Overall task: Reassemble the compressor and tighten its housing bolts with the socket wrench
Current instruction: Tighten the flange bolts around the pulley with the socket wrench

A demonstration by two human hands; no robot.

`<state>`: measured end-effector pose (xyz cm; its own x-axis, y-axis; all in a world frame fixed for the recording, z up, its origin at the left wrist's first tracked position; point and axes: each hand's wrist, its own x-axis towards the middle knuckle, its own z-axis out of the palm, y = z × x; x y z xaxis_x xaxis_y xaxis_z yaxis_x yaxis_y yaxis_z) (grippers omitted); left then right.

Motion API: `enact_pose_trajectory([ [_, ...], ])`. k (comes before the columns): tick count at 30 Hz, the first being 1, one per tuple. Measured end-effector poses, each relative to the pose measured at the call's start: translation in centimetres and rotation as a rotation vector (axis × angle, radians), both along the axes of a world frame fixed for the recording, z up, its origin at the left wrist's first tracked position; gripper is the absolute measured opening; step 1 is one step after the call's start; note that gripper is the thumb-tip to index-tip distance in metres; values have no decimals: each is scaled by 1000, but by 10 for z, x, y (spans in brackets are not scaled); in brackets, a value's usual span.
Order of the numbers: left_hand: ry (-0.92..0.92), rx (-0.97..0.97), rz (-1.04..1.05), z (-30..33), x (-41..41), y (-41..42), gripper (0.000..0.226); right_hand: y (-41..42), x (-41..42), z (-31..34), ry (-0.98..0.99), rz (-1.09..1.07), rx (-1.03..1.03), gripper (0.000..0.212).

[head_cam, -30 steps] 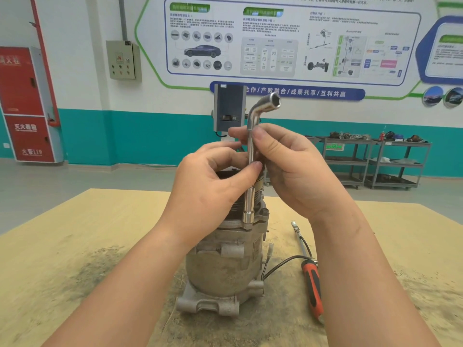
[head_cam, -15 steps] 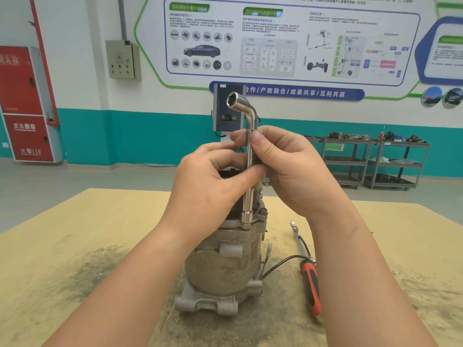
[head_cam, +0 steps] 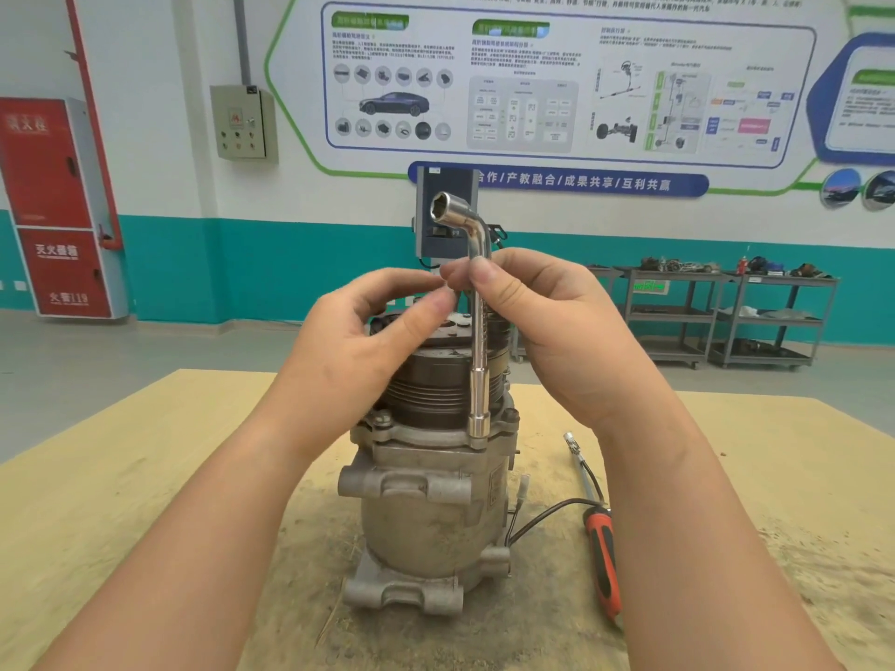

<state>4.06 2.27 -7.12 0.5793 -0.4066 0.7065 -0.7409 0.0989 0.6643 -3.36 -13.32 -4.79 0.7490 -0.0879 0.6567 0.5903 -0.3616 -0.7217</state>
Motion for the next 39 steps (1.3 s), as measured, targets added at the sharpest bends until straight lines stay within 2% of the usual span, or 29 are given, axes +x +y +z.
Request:
enact_pose_trajectory([
  [2,76,98,56,-5,16,6,65,2,-1,1,-17,-31,3,19],
  [3,117,185,54,-8,23,10,86,4,-1,2,-32,-39,30,19],
  [5,206,353,-51,-17,32,18,125,6,-1,4,-84,-26,140,21],
  [6,233,426,-124,-23,36,22,130,7,-1,7,-110,10,215,22],
  [10,271,571,-283,-32,45,30,115,8,-7,16,-116,246,476,14],
  [15,306,657,-244,-26,43,30,88,12,-10,17,-85,148,510,14],
  [17,302,668,-184,-24,38,28,84,15,-9,18,-74,159,541,14],
  [20,269,677,-81,-22,30,26,97,18,-11,20,-55,220,553,15],
  [24,233,749,30,-13,14,22,104,28,-17,23,17,241,524,19],
  [28,177,992,190,0,-5,19,125,40,-20,23,32,236,545,24],
  [30,121,1123,284,4,-16,16,126,44,-21,22,32,215,519,25],
  [34,110,1221,333,11,-27,18,115,45,-24,21,-1,162,441,26],
  [35,121,1211,298,14,-27,23,106,44,-25,22,-21,157,430,27],
  [38,134,1166,216,25,-29,39,58,40,-28,24,-95,165,407,27],
  [39,130,1150,218,27,-27,44,63,39,-28,24,-113,164,387,26],
])
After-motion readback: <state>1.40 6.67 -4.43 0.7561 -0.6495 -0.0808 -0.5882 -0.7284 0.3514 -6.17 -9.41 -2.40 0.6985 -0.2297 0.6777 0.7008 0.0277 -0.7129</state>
